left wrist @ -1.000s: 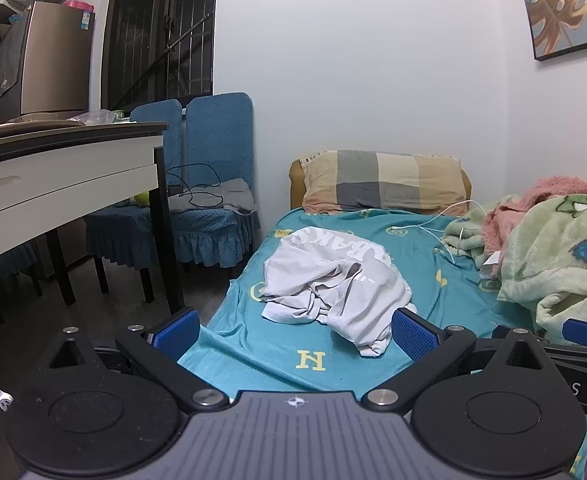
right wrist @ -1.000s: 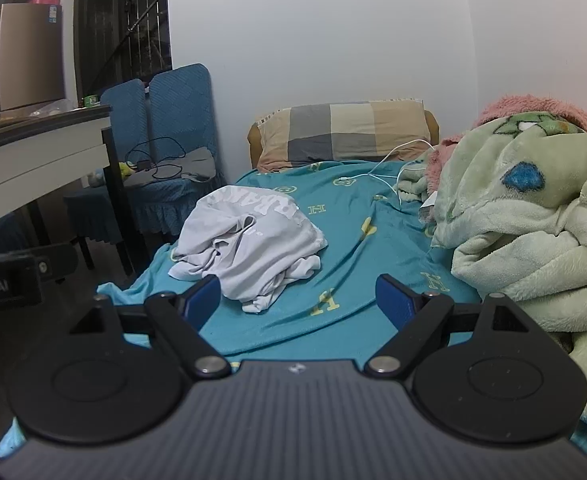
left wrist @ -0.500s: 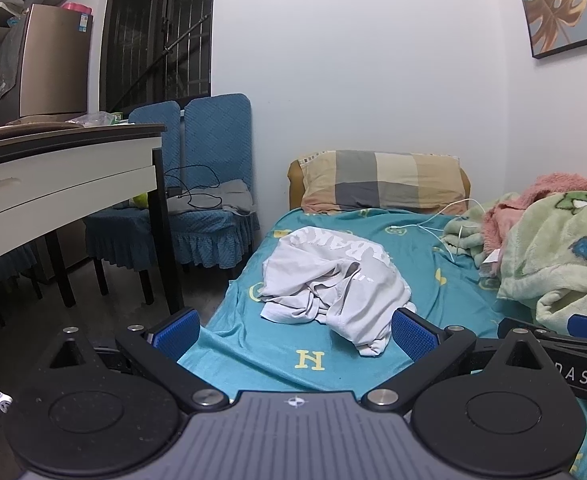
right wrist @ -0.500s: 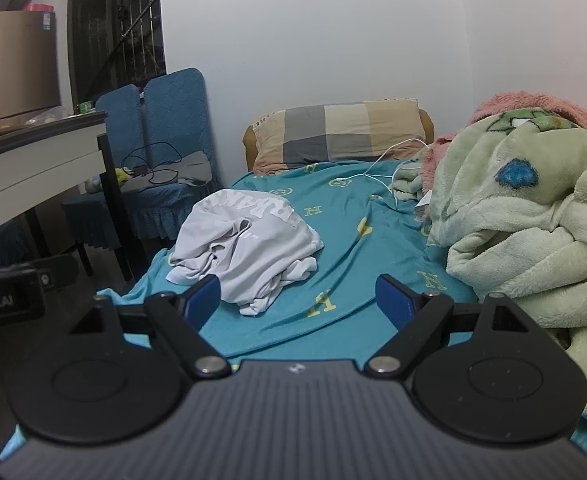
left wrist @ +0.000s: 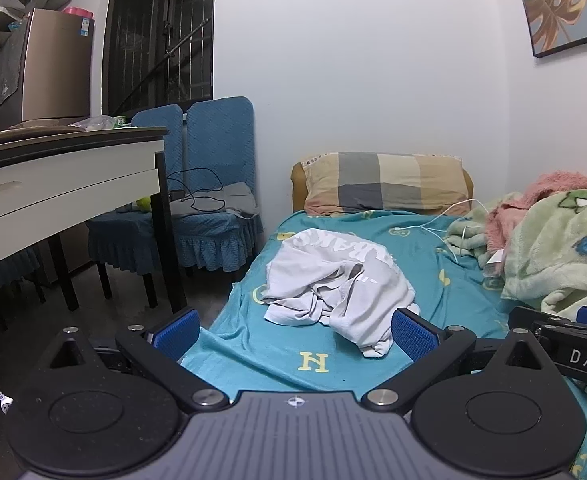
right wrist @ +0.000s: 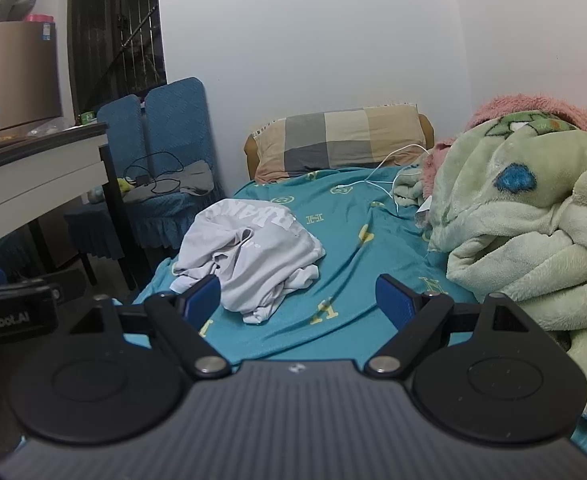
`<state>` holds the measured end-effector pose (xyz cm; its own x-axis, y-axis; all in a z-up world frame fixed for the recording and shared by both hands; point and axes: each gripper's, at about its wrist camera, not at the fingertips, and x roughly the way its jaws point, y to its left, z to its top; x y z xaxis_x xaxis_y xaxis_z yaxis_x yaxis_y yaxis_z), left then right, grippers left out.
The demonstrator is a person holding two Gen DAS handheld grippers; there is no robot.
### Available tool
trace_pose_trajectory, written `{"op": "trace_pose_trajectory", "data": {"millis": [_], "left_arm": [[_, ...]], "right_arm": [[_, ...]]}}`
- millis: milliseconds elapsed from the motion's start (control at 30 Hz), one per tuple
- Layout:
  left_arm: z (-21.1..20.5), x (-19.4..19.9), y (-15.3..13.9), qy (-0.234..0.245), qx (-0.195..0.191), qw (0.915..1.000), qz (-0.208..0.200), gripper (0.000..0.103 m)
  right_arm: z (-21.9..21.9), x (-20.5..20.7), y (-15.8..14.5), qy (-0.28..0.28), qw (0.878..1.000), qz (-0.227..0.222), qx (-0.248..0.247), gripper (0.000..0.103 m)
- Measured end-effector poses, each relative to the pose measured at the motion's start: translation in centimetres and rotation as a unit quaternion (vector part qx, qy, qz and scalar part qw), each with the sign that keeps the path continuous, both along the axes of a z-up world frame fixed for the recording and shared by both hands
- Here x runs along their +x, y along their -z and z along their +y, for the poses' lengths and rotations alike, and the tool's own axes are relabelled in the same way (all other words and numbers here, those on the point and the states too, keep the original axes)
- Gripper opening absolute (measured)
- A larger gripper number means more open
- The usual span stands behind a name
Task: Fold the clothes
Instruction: 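Move both grippers toward the crumpled white T-shirt on the bed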
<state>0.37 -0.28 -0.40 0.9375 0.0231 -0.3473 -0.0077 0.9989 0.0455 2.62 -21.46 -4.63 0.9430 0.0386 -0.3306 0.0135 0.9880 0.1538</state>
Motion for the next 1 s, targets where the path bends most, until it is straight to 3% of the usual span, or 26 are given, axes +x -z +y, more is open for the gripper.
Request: {"op": "trace_pose_trajectory", "data": {"millis": [533, 800, 1000], "left_arm": [[0.5, -0.1, -0.3, -0.011, 0.004, 0.9999, -0.006, 0.103], [1.0, -0.1, -3.5, 0.002, -0.017, 0.999, -0.04, 0.103], [1.6, 2.6, -6.0, 0.018, -0.035, 0.999, -0.019, 0.103]], "right_arm": [[-0.3, -0.2, -0.4, 0.003, 1.0, -0.013, 0.004, 0.086], [-0.9, -0.3, -0.3, 0.001, 1.0, -0.012, 0.024, 0.086], [-1.4, -0.3, 0.4, 0.004, 0.999, 0.0, 0.039, 0.085]]}}
